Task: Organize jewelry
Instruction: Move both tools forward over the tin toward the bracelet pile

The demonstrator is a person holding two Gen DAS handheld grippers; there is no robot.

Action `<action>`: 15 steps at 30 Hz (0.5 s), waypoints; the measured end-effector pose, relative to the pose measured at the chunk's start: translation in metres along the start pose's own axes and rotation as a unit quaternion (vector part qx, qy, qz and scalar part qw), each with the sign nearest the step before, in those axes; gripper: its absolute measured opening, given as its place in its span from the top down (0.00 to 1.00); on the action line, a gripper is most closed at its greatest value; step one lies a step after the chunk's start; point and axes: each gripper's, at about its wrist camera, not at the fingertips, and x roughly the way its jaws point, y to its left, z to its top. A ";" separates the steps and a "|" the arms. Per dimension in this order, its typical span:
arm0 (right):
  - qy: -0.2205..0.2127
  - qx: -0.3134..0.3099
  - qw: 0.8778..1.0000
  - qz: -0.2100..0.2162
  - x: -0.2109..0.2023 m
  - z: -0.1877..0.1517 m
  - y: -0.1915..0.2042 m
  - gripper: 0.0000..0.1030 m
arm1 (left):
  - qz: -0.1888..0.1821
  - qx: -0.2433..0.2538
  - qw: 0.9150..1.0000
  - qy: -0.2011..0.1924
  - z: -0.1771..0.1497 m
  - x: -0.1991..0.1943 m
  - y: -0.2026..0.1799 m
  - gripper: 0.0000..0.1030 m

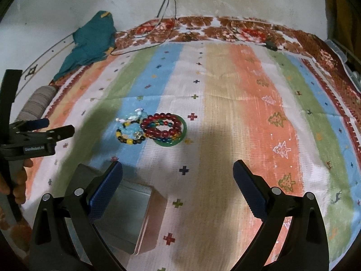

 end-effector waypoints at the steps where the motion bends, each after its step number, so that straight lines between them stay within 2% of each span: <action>1: 0.001 0.003 1.000 0.003 0.002 0.001 -0.001 0.04 | -0.004 -0.001 1.000 0.000 0.002 0.001 -0.001 0.05; 15: 0.010 -0.020 1.000 0.011 0.023 0.014 0.007 0.04 | -0.017 -0.002 1.000 0.019 0.020 0.031 -0.007 0.05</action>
